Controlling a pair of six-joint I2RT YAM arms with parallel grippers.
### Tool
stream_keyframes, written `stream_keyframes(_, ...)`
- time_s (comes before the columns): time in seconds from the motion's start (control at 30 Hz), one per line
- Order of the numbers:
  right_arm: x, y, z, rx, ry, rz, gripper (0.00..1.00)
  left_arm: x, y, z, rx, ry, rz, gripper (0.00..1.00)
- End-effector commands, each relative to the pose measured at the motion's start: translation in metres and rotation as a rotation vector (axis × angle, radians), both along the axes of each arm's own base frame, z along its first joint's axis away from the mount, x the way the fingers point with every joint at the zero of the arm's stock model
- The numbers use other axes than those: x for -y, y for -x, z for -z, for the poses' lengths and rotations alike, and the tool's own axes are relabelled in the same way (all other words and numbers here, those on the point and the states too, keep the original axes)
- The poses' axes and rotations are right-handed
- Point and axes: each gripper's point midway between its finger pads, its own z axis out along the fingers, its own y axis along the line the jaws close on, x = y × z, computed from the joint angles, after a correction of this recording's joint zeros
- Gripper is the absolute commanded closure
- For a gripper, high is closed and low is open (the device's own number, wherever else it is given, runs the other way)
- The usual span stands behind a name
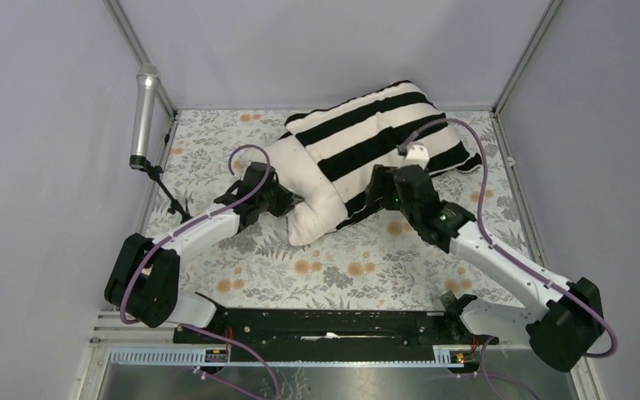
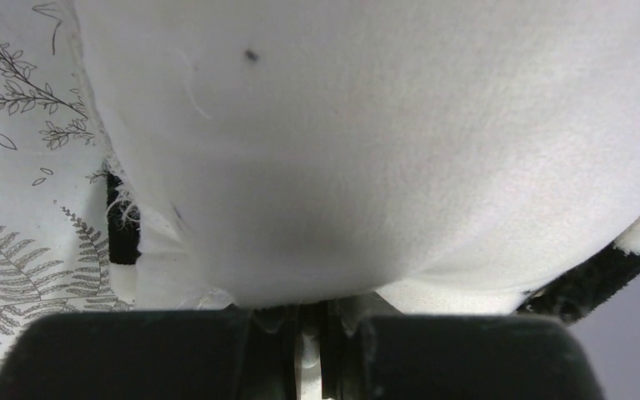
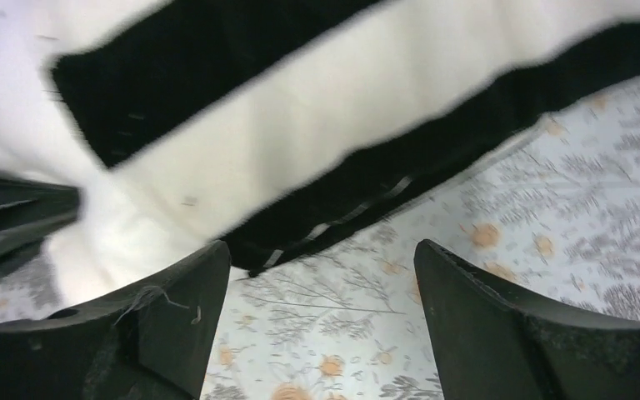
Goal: Put the pillow into the pillowcase
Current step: Stuff the pillow into the pillowcase.
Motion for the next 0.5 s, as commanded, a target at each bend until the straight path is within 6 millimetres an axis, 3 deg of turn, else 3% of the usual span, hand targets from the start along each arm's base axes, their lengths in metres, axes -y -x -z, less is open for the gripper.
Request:
stream_keyframes(0.0, 0.031, -0.007, 0.037, 0.038, -0.063, 0.127, 0.15, -0.003, -0.008, -0.014, -0.001, 0.039, -0.011, 1.00)
stream_keyframes(0.07, 0.036, -0.009, 0.049, 0.051, -0.096, 0.146, 0.16, -0.004, -0.010, -0.019, 0.006, 0.042, -0.012, 1.00)
stream_keyframes(0.13, 0.029, -0.012, 0.049, 0.081, -0.134, 0.121, 0.18, -0.005, -0.011, -0.022, 0.009, 0.040, -0.013, 1.00)
stream_keyframes(0.23, -0.003, -0.008, 0.041, 0.101, -0.216, -0.015, 0.22, -0.006, -0.014, -0.024, 0.012, 0.038, -0.013, 1.00)
stream_keyframes(0.37, -0.041, 0.012, 0.042, 0.142, -0.127, -0.083, 0.23, -0.004, -0.017, -0.024, 0.009, 0.040, -0.010, 1.00)
stream_keyframes(0.47, -0.055, 0.019, 0.048, 0.126, -0.125, -0.075, 0.20, -0.002, -0.019, -0.025, 0.010, 0.040, -0.007, 1.00)
